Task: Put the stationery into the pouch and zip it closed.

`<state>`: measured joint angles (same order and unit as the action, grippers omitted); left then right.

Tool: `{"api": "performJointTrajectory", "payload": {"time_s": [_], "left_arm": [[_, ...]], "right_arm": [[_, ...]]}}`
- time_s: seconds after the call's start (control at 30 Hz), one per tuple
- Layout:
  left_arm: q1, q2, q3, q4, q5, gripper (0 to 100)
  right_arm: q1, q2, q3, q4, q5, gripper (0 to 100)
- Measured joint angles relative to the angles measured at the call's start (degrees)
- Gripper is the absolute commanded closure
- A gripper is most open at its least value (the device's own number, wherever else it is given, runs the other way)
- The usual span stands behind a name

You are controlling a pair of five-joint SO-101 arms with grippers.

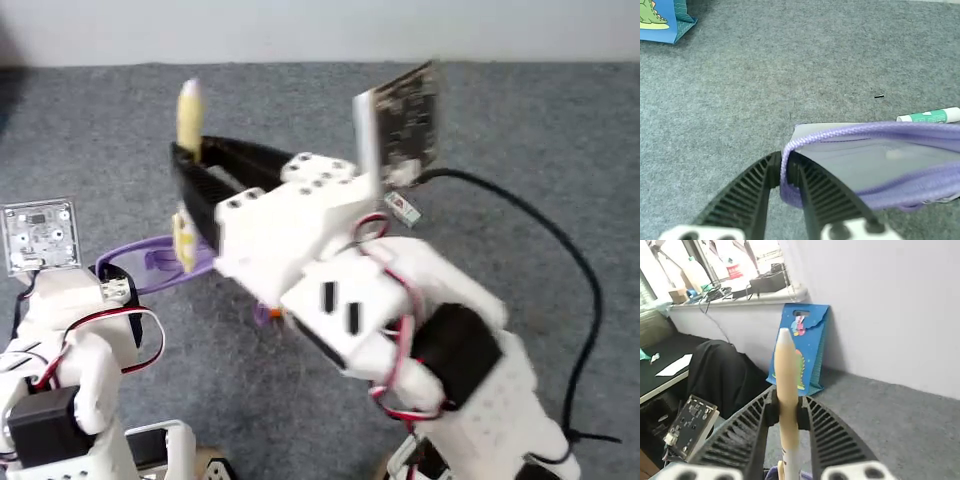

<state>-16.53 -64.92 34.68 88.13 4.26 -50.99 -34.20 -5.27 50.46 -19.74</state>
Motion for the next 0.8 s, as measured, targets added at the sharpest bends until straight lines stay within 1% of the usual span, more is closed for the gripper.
{"api": "performJointTrajectory", "payload": {"time_s": [0.27, 0.37, 0.5, 0.57, 0.7, 0.73, 0.8], "left_arm": [[0.0, 0.0, 0.0, 0.0, 0.0, 99], [0.0, 0.0, 0.0, 0.0, 0.0, 99], [0.0, 0.0, 0.0, 0.0, 0.0, 99], [0.0, 0.0, 0.0, 0.0, 0.0, 99], [0.0, 0.0, 0.0, 0.0, 0.0, 99], [0.0, 0.0, 0.0, 0.0, 0.0, 99], [0.0, 0.0, 0.0, 0.0, 0.0, 99]], "right_arm": [[-2.5, 0.0, 14.2, -14.2, 5.4, 99.1], [-2.5, 0.1, 18.9, -17.4, 6.9, 99.1], [-2.6, 0.1, 23.6, -18.6, 8.9, 98.1], [-2.6, 0.1, 24.8, -18.6, 9.8, 94.0], [-2.8, 0.1, 25.4, -18.2, 11.6, 79.8], [-2.9, 0.1, 25.4, -17.5, 11.9, 77.6], [-2.8, 0.1, 25.4, -15.6, 12.0, 77.4]]}}
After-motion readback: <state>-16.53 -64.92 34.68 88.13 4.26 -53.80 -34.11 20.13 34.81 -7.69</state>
